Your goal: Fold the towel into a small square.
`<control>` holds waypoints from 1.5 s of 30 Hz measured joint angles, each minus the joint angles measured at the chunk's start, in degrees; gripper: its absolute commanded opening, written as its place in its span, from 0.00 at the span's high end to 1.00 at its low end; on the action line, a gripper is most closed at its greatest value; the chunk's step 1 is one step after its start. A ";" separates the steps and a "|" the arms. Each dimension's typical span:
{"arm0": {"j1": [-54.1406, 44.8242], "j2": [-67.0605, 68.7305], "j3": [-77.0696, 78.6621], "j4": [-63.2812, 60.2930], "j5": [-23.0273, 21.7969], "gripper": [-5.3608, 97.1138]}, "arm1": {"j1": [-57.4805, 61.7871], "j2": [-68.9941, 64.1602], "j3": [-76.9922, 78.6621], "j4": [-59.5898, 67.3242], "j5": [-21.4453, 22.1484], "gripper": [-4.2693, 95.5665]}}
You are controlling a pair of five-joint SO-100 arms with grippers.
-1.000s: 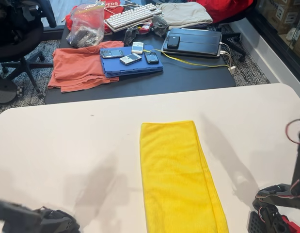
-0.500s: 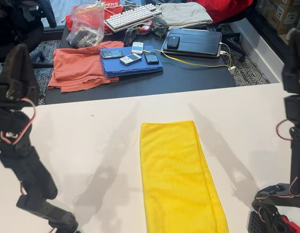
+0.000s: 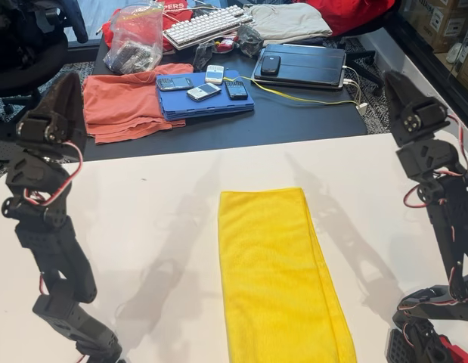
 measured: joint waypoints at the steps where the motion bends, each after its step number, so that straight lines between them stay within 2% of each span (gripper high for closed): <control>1: -0.35 -0.09 0.70 0.00 0.00 0.95 | 0.70 -0.09 0.09 0.35 0.00 0.97; 8: -0.09 -0.18 1.67 0.70 0.00 0.95 | -0.18 -3.78 0.09 0.00 0.09 0.97; 17: 0.44 -0.18 4.13 0.70 0.00 0.95 | 0.26 0.44 -0.26 -0.18 0.35 0.97; 24: 0.35 -0.18 8.96 0.53 0.00 0.95 | -0.18 0.44 -0.26 -0.18 0.26 0.97; 38: 0.35 -0.18 9.23 0.18 -0.09 0.95 | 0.09 0.97 0.09 0.70 0.53 0.97; 45: 0.35 -0.18 9.23 0.18 -0.09 0.95 | 0.00 -3.60 4.75 11.95 1.67 0.98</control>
